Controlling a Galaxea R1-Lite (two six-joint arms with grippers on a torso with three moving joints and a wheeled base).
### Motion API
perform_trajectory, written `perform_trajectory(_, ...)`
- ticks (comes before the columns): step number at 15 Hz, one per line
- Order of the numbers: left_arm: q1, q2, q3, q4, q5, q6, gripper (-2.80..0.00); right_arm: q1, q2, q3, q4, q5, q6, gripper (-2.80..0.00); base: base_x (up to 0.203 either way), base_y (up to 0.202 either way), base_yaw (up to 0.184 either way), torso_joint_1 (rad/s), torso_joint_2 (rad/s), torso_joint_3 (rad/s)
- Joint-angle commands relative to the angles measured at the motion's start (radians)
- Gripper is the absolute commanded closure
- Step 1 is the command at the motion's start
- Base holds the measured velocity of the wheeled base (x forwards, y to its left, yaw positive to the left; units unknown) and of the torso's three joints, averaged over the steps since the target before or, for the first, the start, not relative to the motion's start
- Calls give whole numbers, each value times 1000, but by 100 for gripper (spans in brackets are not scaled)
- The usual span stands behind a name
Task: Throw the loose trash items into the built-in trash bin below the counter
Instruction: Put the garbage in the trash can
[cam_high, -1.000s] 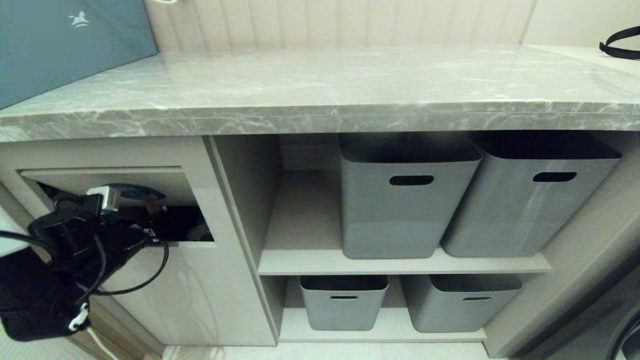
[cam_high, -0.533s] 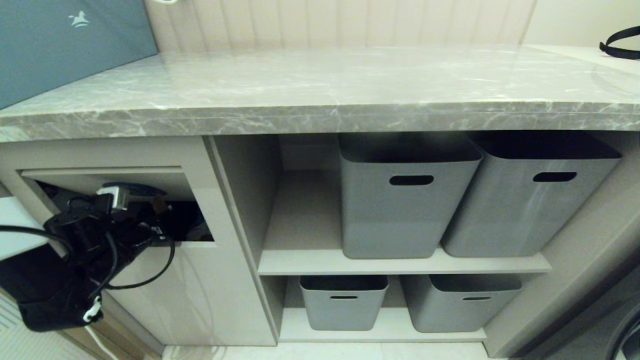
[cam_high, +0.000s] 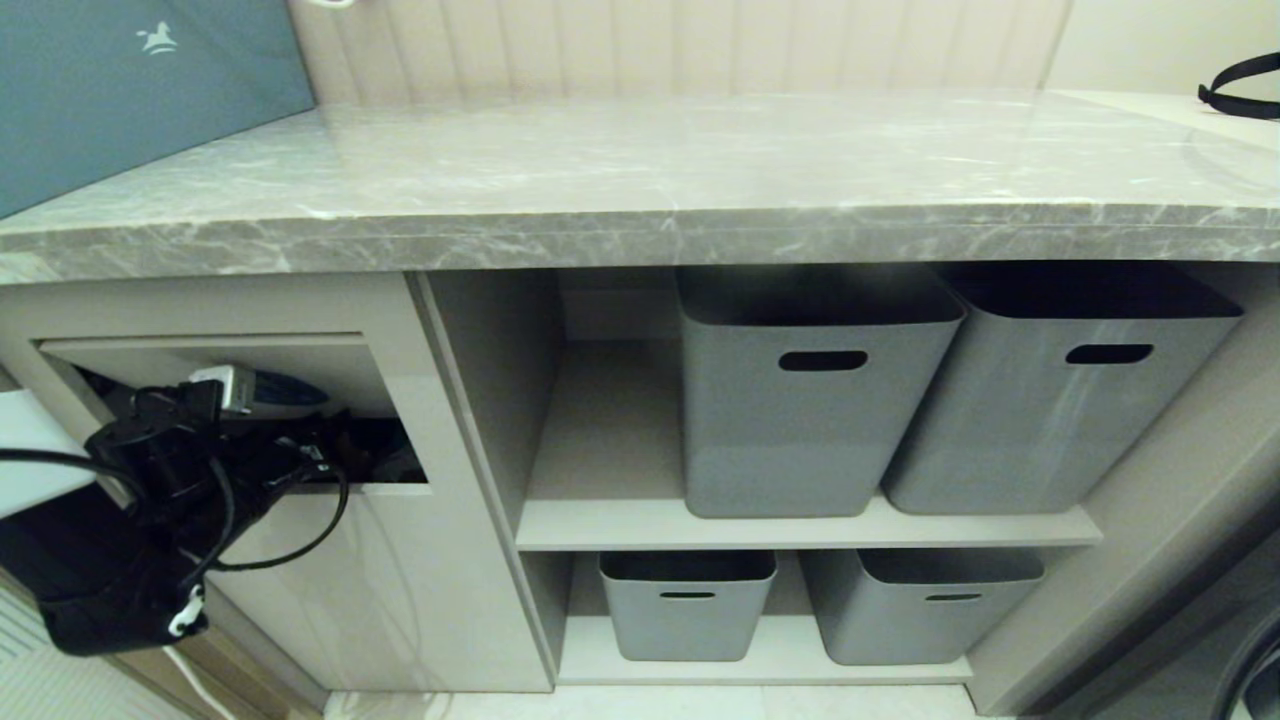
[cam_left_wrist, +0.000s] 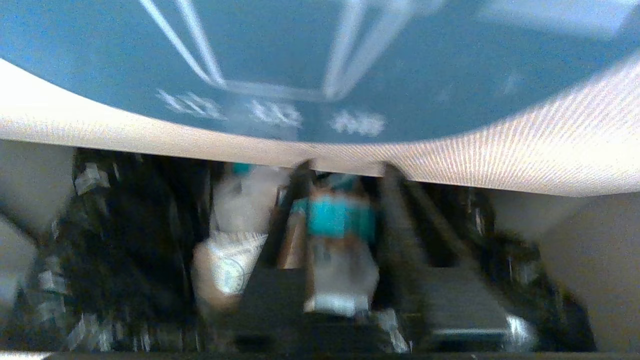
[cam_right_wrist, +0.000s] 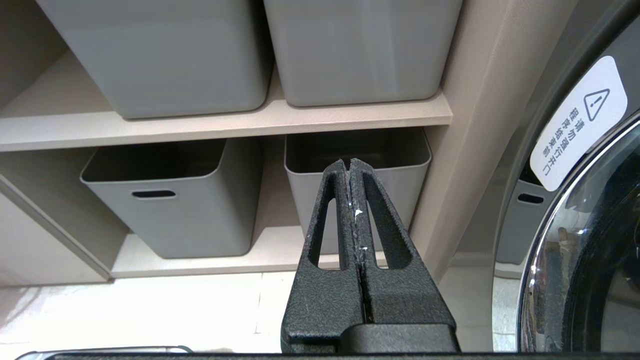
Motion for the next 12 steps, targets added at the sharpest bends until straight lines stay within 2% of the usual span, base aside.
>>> perform_trajectory(1, 0, -8, -10, -7, -2, -1, -280, 0, 0, 2, 0, 0, 0, 0, 0, 0, 0, 0, 0, 0)
perform_trajectory(5, 0, -33, 23, -7, -1, -1, -280, 0, 0, 2, 0, 0, 0, 0, 0, 0, 0, 0, 0, 0)
perform_trajectory(10, 0, -173, 246, -9, 1, -3, -280, 0, 0, 2, 0, 0, 0, 0, 0, 0, 0, 0, 0, 0)
perform_trajectory(12, 1, -264, 293, -12, 1, -33, -280, 0, 0, 2, 0, 0, 0, 0, 0, 0, 0, 0, 0, 0)
